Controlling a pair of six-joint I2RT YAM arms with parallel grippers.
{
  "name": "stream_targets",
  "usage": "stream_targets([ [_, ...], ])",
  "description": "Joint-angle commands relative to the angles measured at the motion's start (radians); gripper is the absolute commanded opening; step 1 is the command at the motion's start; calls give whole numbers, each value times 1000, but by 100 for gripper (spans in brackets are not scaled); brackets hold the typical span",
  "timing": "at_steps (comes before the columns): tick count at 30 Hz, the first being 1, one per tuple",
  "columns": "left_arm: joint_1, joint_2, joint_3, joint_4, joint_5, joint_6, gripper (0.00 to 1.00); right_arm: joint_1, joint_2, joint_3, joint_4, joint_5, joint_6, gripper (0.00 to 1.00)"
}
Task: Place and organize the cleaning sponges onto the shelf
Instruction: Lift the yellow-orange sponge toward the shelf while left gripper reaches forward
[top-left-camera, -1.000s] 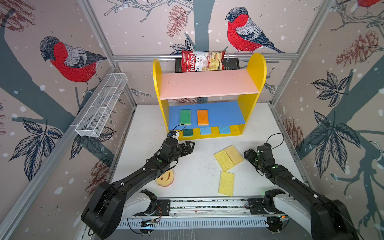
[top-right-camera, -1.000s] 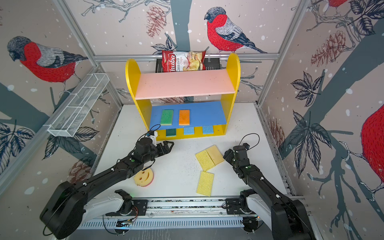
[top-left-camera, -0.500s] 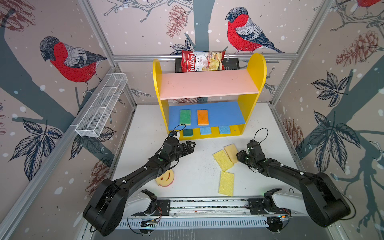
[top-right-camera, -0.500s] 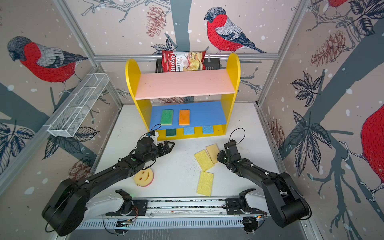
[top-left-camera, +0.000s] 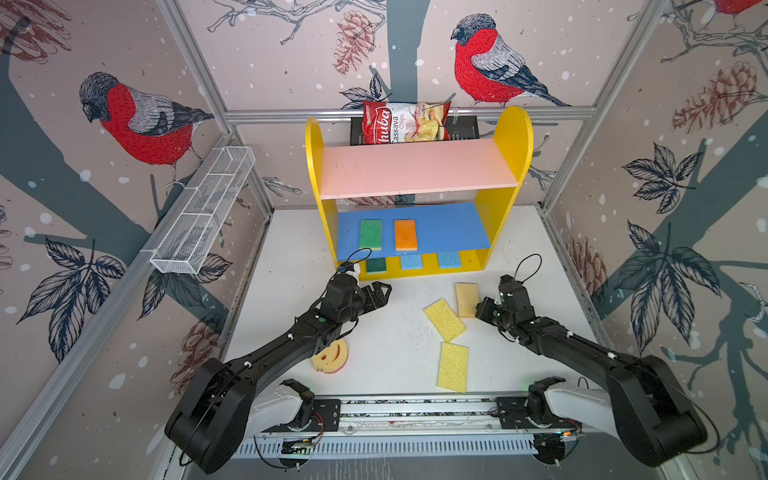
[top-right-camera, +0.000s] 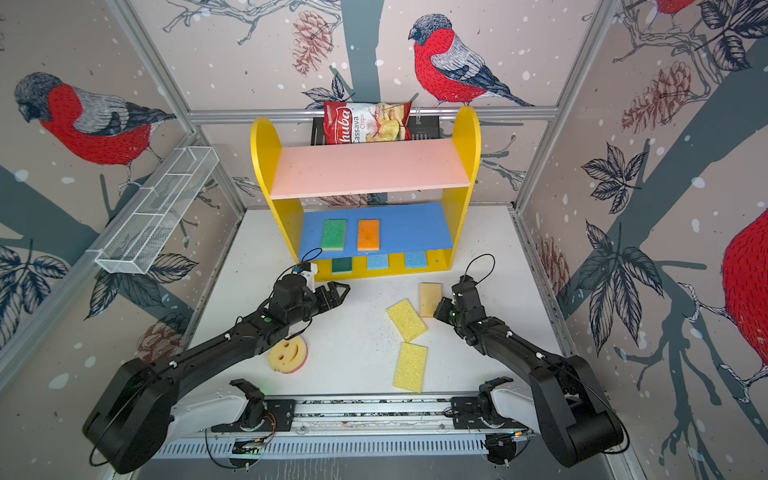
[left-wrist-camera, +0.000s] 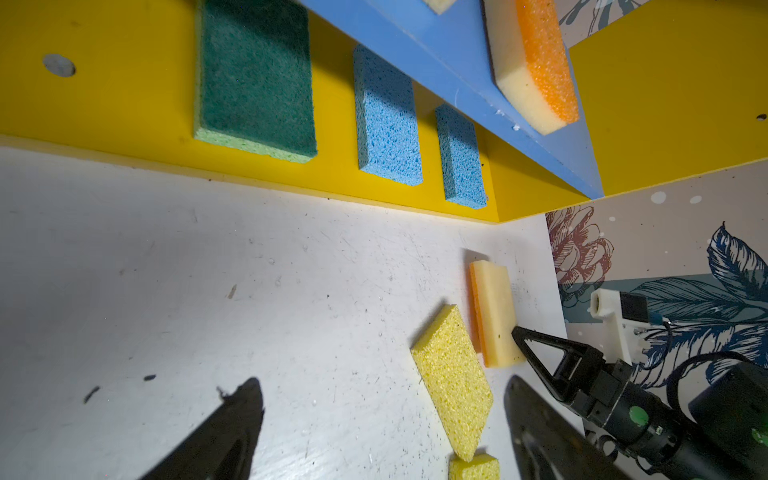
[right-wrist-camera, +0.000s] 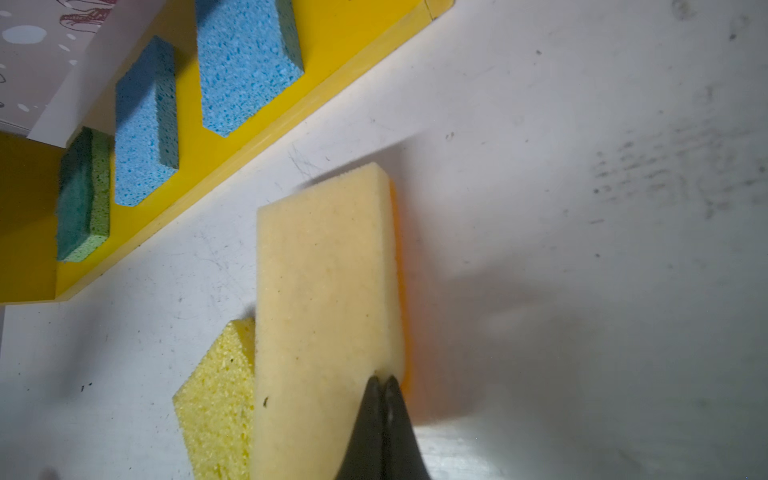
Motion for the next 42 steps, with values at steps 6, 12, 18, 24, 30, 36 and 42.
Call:
stream_targets([
  [6,-1,-17,16,28,47,8,89,0,-149,33,-52,-18,-51,0],
  [12,-88,-21,64,28,10,32,88,39,-243,98,-69,-44,-80,0],
  [18,-176,0,132,18,-43,41,88,51,-198,227,-82,-19,-132,0],
  [24,-192,-29,126,83,-60,-4,88,131,-149,301,-88,29,-164,0],
  [30,-256,-21,148,77,-120,-3,87,140,-89,357,-98,107,-179,0],
  [36,-298,2,144,82,-142,-10,86,120,3,440,-84,179,-222,0],
  [42,-344,3,129,83,-208,-8,85,79,120,531,-66,146,-240,0],
])
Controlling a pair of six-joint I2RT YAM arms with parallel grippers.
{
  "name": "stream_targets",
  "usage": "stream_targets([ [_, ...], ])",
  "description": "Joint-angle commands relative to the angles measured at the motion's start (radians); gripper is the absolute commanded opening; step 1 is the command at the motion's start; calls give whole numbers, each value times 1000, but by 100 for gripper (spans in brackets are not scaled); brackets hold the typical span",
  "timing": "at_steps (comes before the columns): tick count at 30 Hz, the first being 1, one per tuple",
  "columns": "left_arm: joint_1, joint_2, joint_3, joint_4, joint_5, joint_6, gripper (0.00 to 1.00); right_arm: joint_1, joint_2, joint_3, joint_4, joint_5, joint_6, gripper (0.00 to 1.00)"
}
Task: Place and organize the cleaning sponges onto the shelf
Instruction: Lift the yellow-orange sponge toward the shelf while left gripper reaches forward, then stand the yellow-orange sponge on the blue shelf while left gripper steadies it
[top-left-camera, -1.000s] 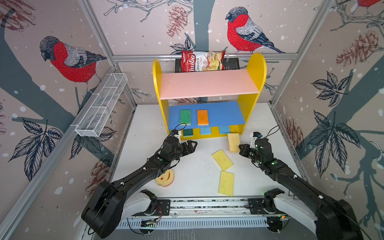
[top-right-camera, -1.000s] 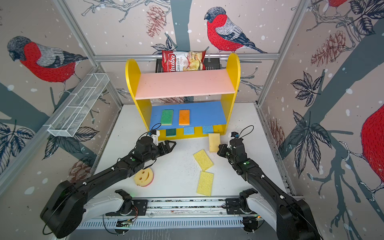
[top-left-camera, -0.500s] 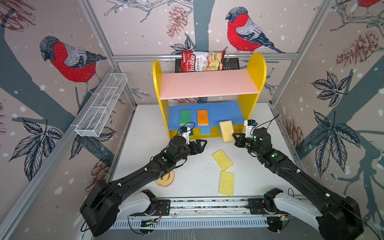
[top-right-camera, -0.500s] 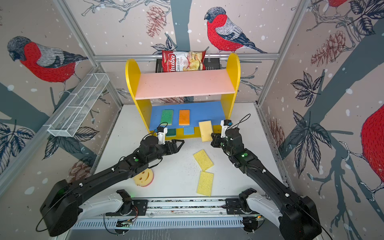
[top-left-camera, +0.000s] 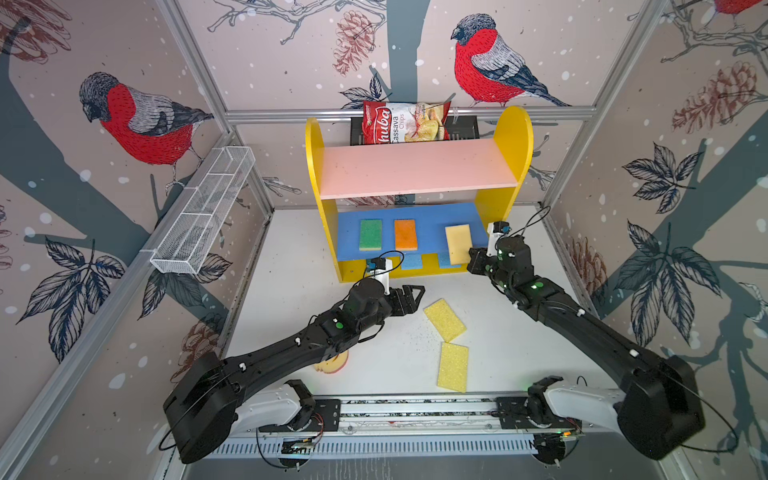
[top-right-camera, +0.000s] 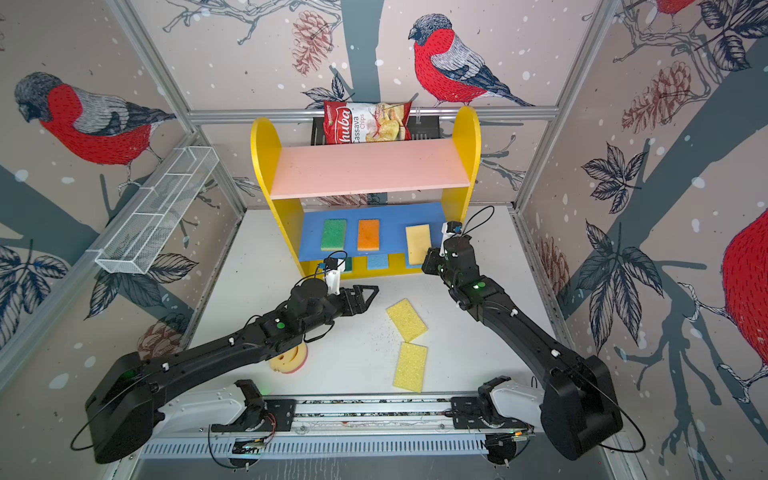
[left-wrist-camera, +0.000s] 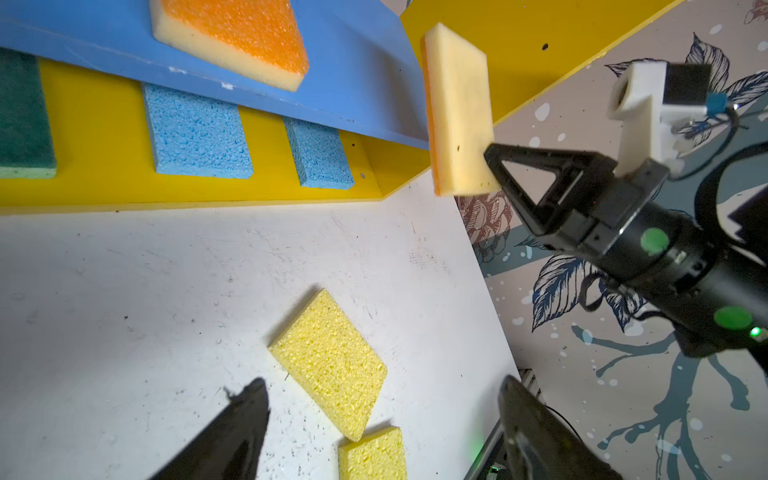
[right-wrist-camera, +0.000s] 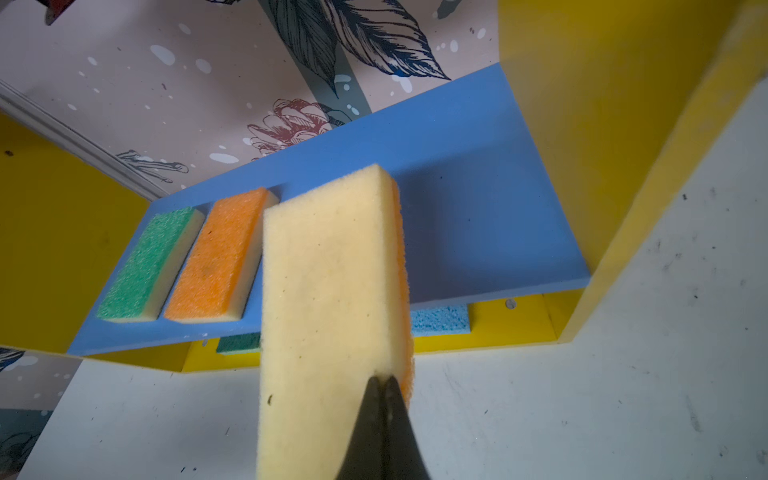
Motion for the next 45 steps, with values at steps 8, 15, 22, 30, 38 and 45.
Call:
stream_targets([
  [8,-15,39,39,43,-99,56,80,-20,143,114,45,-56,-24,0],
  [15,-12,220,310,-22,-128,209,86,-12,198,138,85,-82,-22,0],
  [22,36,432,490,-7,-24,197,83,-22,282,187,105,-107,-14,0],
  [30,79,558,598,10,54,178,82,-66,339,216,112,-124,-11,0],
  [38,93,629,681,-12,87,179,82,-91,388,235,102,-161,16,8],
  [45,101,661,718,-19,109,179,82,-91,408,246,103,-163,25,17],
])
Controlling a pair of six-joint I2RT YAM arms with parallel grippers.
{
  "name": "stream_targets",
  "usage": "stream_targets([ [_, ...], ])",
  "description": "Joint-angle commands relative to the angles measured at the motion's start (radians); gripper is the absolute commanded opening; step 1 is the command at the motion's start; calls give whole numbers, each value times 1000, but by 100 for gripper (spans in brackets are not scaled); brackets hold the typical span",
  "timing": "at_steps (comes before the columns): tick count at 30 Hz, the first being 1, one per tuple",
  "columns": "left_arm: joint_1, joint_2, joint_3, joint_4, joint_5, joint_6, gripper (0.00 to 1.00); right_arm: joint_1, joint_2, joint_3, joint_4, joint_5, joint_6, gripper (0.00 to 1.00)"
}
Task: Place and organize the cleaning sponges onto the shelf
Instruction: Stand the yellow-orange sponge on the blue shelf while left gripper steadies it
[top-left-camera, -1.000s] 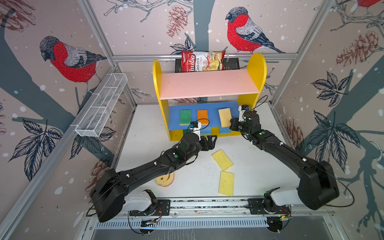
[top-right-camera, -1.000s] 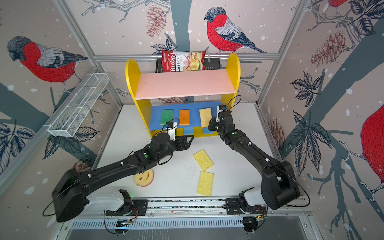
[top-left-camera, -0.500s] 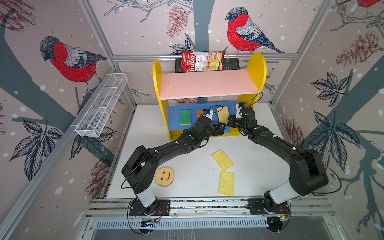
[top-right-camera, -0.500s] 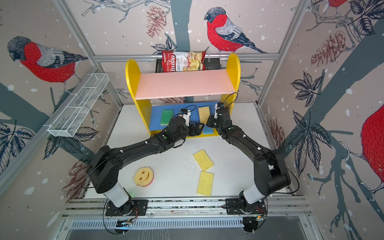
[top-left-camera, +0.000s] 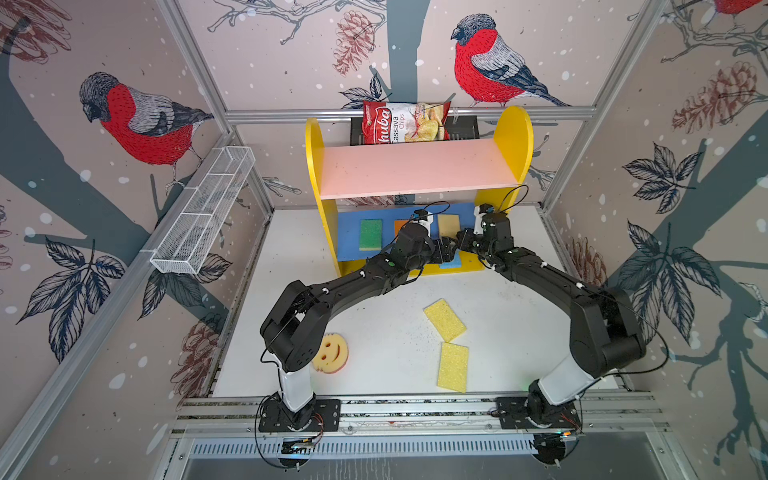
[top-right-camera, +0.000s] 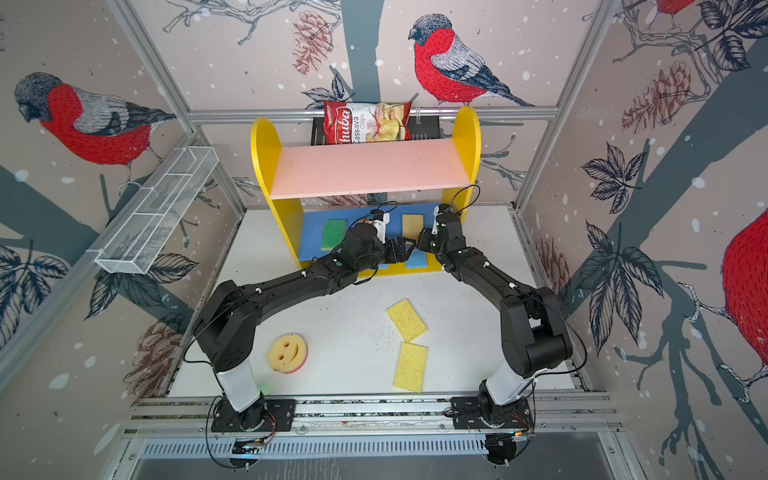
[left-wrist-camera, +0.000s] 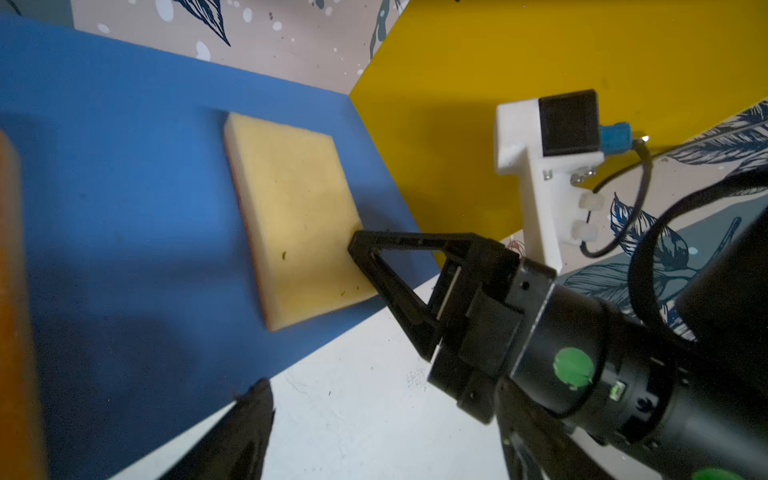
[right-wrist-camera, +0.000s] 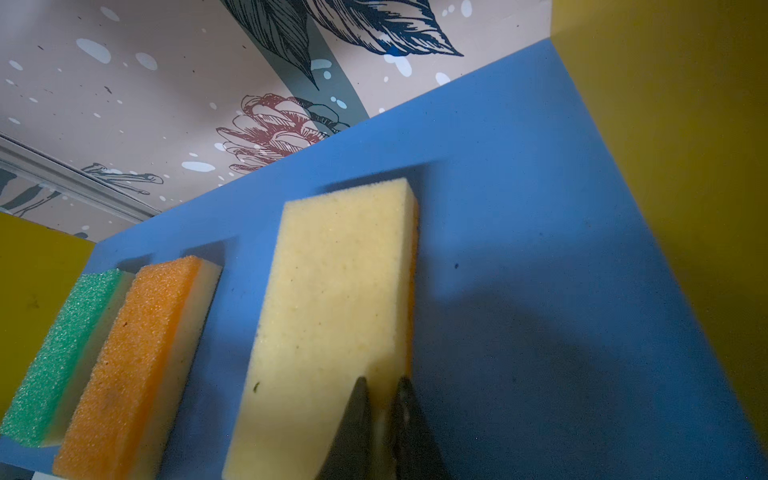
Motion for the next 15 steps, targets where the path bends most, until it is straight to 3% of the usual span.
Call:
stream_targets([
  [1,3,12,19,4,23,2,82,1,11,7,8,-11,12,18],
  [7,7,16,21,1,25,2,82,1,20,12,19,-8,18,22],
  [15,7,-19,-7,7,19,-7,82,27,50,33,20,-6,-31,8],
])
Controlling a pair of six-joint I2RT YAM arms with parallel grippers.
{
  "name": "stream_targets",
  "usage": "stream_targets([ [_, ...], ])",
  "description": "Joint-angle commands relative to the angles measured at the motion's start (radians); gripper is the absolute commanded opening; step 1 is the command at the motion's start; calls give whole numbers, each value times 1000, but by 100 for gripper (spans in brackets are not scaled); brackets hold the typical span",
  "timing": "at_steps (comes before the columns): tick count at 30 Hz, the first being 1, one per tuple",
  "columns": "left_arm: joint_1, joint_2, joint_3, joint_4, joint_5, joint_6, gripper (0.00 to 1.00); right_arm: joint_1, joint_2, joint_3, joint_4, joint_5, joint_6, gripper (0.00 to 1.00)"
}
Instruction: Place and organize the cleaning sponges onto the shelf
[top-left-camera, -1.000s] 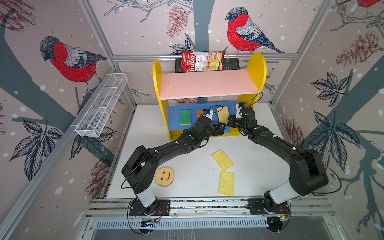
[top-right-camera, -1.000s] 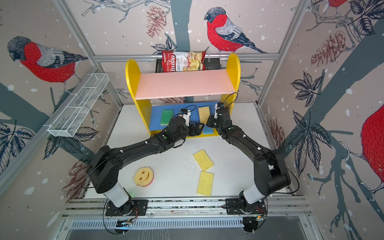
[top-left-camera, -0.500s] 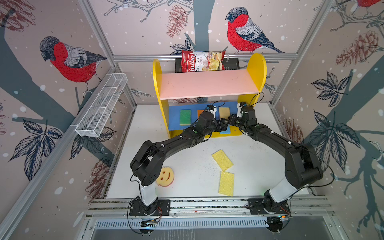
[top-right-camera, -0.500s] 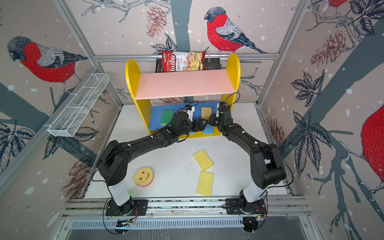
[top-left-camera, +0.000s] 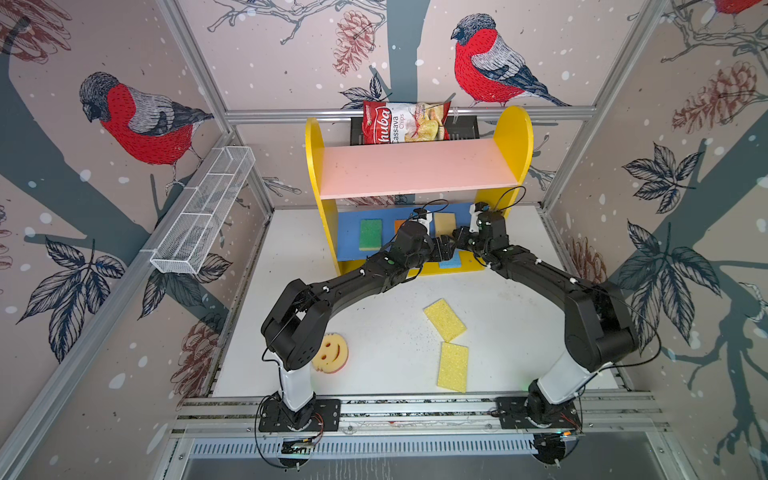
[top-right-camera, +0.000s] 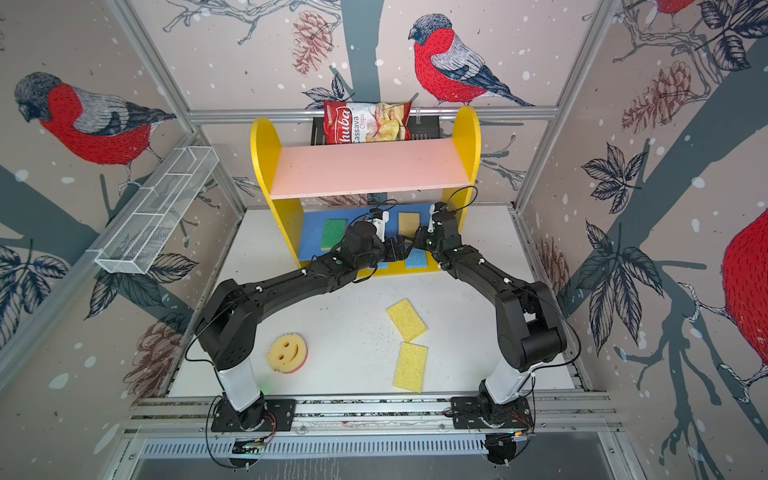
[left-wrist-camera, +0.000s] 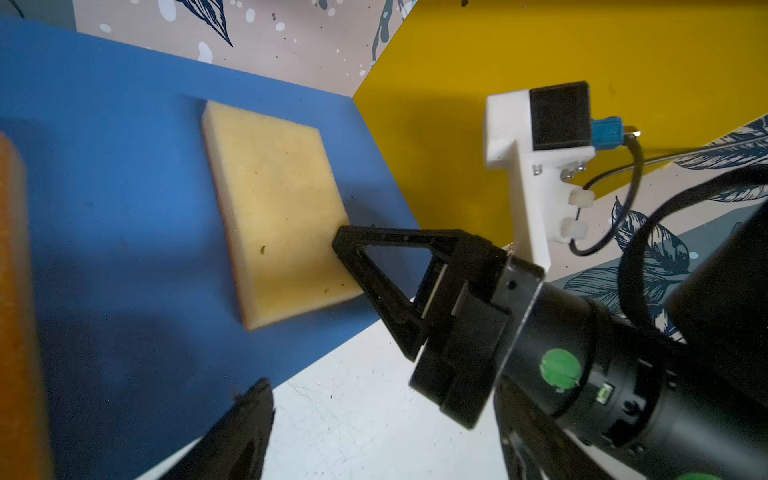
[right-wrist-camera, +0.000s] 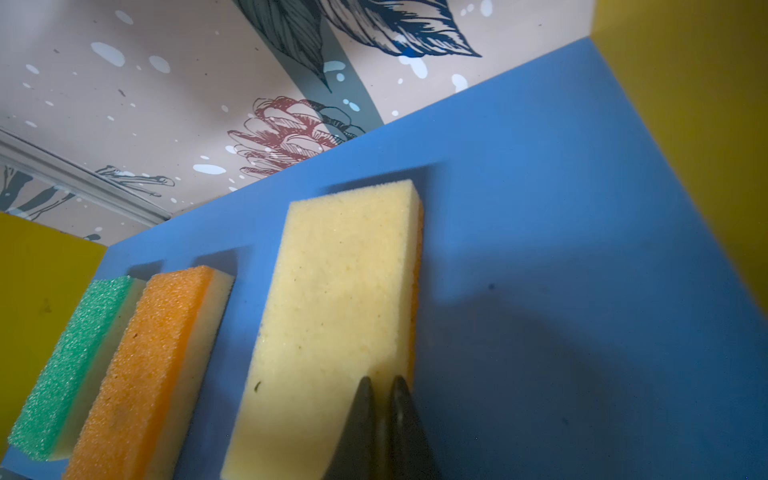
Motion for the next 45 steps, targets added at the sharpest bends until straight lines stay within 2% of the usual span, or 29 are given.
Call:
stream_targets([
  [1,0,-20,-7,11,-4,-5,82,7,4,3,-13,-1,-34,7],
  [11,3,-106,-57,-3,-67,5,82,12,-40,-24,-8,18,-82,3],
  [17,3,-155,-77,-23,-112,21,82,13,-61,-30,4,11,-98,3],
  [26,3,-157,-82,-27,-113,19,82,21,-43,-17,6,-10,-92,5],
  [40,3,-132,-73,-14,-93,6,82,26,-19,-2,-13,5,-72,15],
  [45,3,-131,-75,-13,-92,4,82,19,-19,0,-11,0,-69,22],
])
